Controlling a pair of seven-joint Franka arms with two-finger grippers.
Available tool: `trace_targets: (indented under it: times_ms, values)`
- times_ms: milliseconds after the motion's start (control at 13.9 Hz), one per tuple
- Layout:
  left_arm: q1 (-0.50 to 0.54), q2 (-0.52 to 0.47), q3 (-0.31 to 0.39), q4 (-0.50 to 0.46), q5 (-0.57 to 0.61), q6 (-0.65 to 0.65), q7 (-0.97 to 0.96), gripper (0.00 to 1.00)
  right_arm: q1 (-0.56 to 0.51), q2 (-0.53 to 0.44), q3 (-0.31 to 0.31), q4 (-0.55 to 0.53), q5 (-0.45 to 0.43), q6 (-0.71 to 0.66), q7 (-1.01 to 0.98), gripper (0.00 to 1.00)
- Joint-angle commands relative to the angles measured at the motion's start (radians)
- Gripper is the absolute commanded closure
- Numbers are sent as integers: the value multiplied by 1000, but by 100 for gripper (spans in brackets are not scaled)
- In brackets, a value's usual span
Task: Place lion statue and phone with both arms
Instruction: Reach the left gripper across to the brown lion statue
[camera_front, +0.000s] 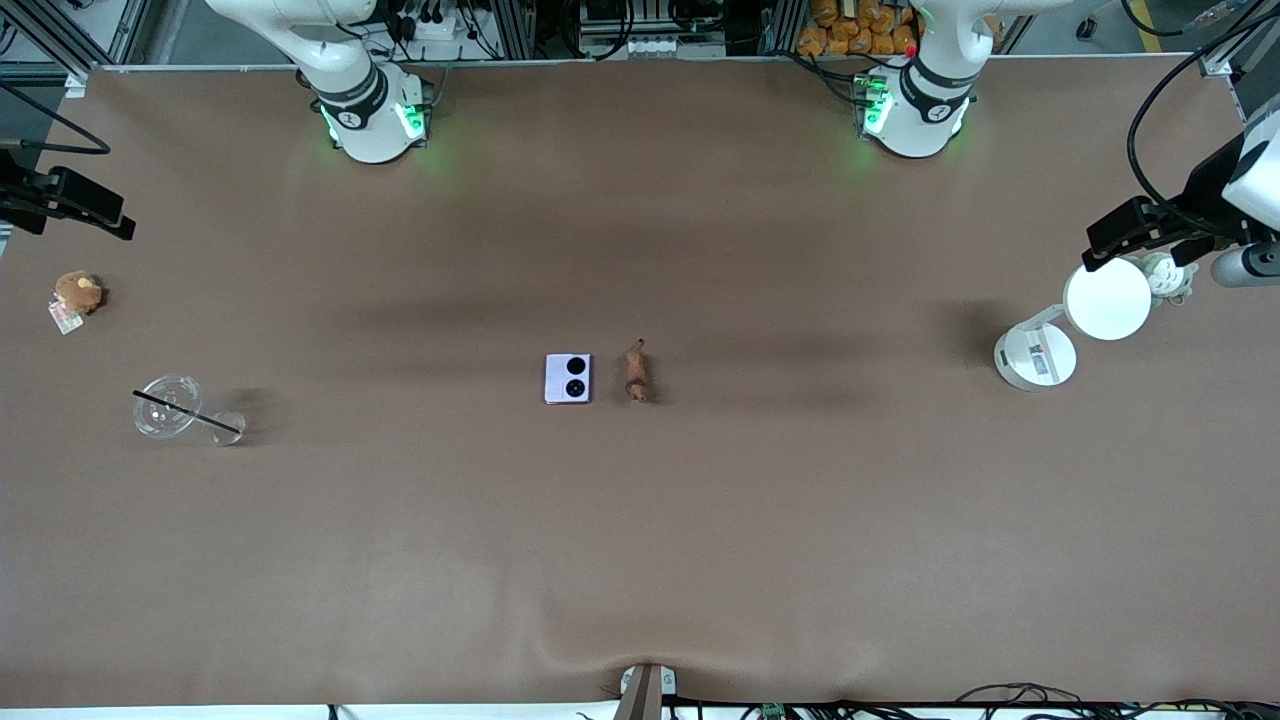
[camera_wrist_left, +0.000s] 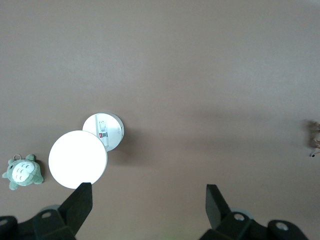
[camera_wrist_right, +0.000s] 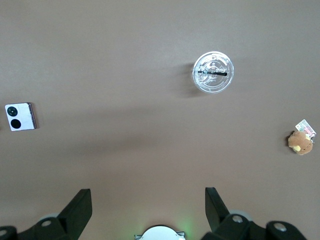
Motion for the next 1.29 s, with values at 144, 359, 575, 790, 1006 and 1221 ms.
trace_targets:
  times_ms: [144,359,575,790,1006,1221]
  values:
    - [-8,12,-3,31,15,-18,10,0,1,1,6,-1,-15,5,18,0]
    - [-25,79,-3,39,15,-18,10,0,1,1,6,-1,-15,6,18,0]
    - [-27,131,-8,36,15,-20,11,0,1,4,6,-3,-15,6,18,0]
    - [-42,156,-9,40,15,-18,20,0,1,7,6,-3,-15,6,18,0]
    - [-103,220,-26,60,11,6,14,0,1,8,6,-5,-15,6,18,0]
    - [-183,311,-28,102,11,80,16,0,1,8,6,-5,-15,6,18,0]
